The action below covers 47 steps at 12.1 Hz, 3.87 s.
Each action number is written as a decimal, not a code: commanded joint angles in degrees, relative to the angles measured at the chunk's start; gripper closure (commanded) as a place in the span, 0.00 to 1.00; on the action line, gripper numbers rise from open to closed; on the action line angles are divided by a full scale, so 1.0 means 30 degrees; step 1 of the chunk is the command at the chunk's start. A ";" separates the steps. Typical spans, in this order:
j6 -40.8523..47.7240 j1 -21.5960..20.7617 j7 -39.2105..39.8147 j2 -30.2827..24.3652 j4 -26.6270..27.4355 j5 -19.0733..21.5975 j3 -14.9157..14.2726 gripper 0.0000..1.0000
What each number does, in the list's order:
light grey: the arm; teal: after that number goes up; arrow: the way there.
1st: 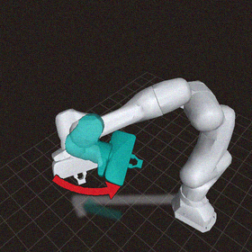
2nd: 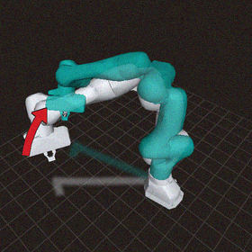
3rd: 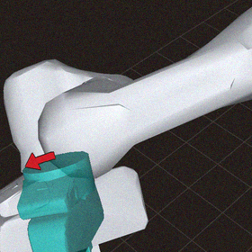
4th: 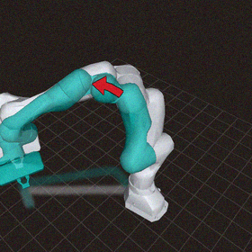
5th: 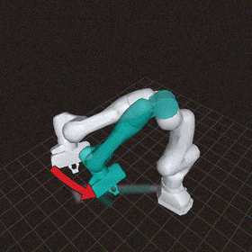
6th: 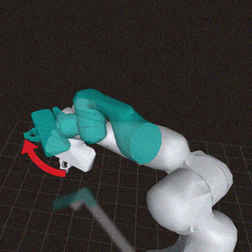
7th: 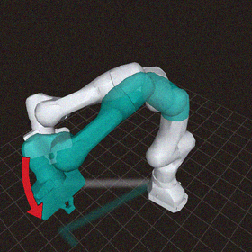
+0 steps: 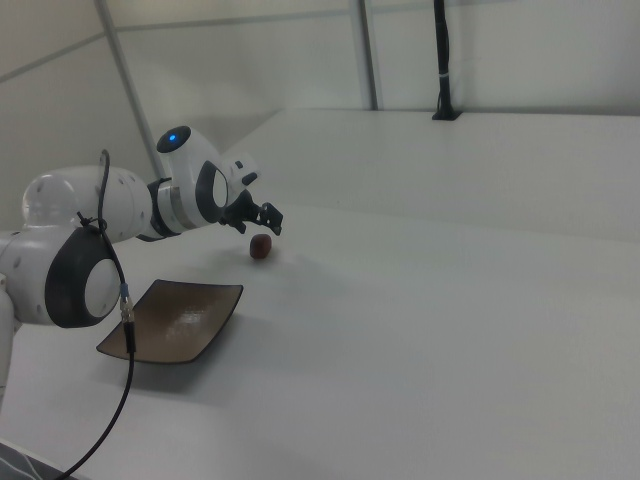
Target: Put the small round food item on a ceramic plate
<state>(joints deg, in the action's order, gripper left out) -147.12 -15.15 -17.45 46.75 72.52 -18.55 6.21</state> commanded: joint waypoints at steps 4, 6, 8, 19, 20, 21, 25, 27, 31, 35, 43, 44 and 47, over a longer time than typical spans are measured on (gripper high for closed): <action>0.0113 -0.0017 -0.1771 0.0324 0.0375 -0.1462 0.0392 0.86; 0.0142 -0.0017 -0.1829 0.0295 0.0376 -0.1639 0.0392 0.91; 0.0200 0.0070 -0.1858 -0.0054 0.0405 -0.1522 0.0421 0.91; 0.3623 0.0598 0.1358 -1.1268 1.0970 0.3160 0.1270 0.86; 0.4237 0.0656 0.1973 -1.2119 1.1736 0.4123 0.1241 0.86; 0.5346 0.0686 0.2995 -1.2882 1.2410 0.4945 0.1241 0.86; 0.9017 0.0716 0.5550 -1.3329 1.3790 0.5803 0.1212 0.82; 0.8729 0.0687 0.5671 -1.3038 1.4262 0.5803 0.1212 0.71; 0.7613 0.0686 0.5700 -1.2099 1.4263 0.5628 0.1212 0.00; 0.9066 0.0744 0.5671 -1.2537 1.3302 0.5598 0.1212 0.00; 1.5526 0.4141 0.2899 -1.5756 1.0542 0.5393 0.0892 0.00; 1.5262 0.4230 0.2540 -1.6108 1.0571 0.5422 0.0513 0.00; 1.5782 0.4232 0.2857 -1.7132 1.0162 0.5539 -0.0748 0.00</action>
<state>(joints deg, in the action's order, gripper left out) -100.12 -2.24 -8.37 -1.83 103.28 -2.63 6.32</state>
